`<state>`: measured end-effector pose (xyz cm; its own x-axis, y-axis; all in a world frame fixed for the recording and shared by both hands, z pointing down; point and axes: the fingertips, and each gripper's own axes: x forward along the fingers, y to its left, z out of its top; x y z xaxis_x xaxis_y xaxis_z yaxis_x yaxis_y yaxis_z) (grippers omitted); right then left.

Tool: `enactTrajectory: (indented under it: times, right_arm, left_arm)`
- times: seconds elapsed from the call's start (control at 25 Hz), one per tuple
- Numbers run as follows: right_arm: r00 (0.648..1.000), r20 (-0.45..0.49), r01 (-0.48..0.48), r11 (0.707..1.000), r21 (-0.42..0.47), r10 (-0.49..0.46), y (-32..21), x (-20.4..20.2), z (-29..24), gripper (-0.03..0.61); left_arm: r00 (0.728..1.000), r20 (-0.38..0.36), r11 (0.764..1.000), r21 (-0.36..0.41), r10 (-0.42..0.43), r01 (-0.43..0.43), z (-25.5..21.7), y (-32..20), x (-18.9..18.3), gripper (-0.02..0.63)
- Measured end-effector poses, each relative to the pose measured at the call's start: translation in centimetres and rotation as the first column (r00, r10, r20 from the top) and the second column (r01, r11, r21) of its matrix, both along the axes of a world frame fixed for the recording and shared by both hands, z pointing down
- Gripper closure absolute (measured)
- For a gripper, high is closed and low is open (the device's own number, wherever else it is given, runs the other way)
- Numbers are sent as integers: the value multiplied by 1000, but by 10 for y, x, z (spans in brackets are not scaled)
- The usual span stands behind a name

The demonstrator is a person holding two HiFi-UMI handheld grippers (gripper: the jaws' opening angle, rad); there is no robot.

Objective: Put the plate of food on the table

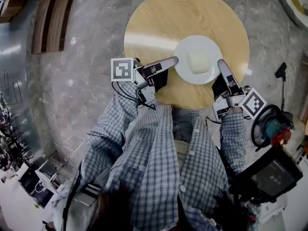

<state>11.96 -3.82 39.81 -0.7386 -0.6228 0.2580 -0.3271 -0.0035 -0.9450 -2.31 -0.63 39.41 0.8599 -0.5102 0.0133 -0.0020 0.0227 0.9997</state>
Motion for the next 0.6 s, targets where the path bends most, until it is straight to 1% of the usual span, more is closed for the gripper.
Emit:
enactTrajectory:
  times: [0.12, 0.4, 0.6]
  right_arm:
    - [1000, -16, 8, 1000, -5, -8, 1, -2, 4, 560]
    - [1000, -19, 19, 999, -35, -19, 3, -5, 17, 560]
    - [999, -31, 35, 999, -38, -36, 4, -7, 22, 560]
  left_arm:
    - [1000, 4, 1000, -12, -4, 4, 5, 2, 1, 597]
    - [999, 49, 1000, -29, -3, 4, 20, 5, -1, 597]
    - [998, 64, 999, -44, 1, 2, 25, 8, -3, 597]
